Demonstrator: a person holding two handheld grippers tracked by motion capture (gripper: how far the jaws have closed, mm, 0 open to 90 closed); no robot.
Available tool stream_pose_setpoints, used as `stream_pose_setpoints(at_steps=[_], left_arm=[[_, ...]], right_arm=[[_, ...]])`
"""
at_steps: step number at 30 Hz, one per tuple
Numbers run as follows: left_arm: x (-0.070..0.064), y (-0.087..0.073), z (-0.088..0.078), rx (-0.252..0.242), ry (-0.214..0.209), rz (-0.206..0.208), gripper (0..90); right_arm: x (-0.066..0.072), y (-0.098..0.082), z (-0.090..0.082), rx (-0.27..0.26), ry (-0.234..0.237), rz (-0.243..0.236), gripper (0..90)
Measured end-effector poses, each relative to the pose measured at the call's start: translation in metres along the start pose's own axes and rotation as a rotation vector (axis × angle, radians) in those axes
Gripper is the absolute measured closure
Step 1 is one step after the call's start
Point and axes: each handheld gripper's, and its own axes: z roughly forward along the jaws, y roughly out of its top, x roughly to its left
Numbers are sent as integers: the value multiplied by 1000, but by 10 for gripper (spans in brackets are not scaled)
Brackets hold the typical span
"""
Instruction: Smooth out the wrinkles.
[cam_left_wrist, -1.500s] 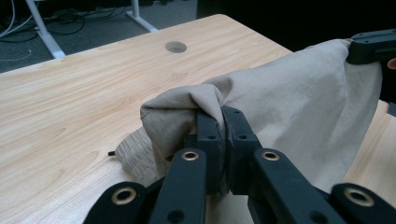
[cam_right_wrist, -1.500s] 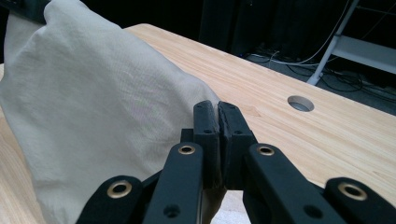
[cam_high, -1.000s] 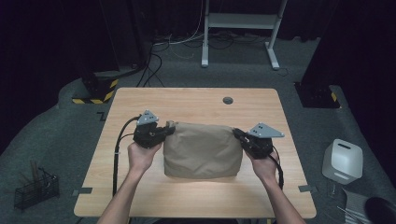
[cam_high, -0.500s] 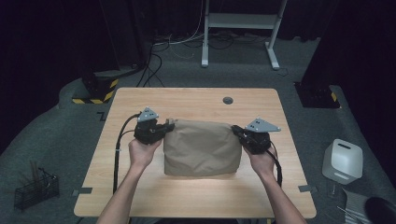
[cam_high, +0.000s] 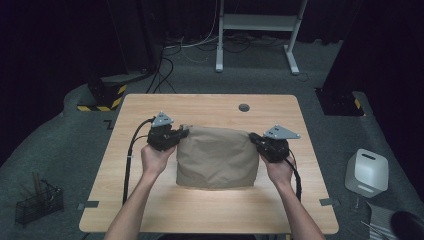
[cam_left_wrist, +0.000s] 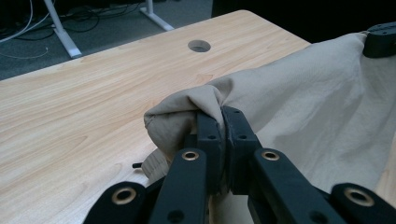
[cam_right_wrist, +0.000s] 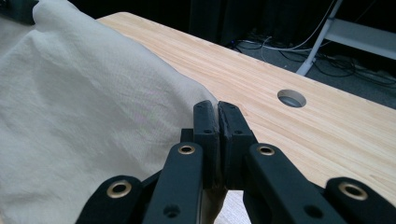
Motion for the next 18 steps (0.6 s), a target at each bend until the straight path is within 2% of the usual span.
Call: stream_pose_setpoints(at_steps=[18], left_arm=[[9, 2, 14, 16, 17, -15, 866]], right_arm=[[-4, 3, 9, 28, -5, 8, 867]])
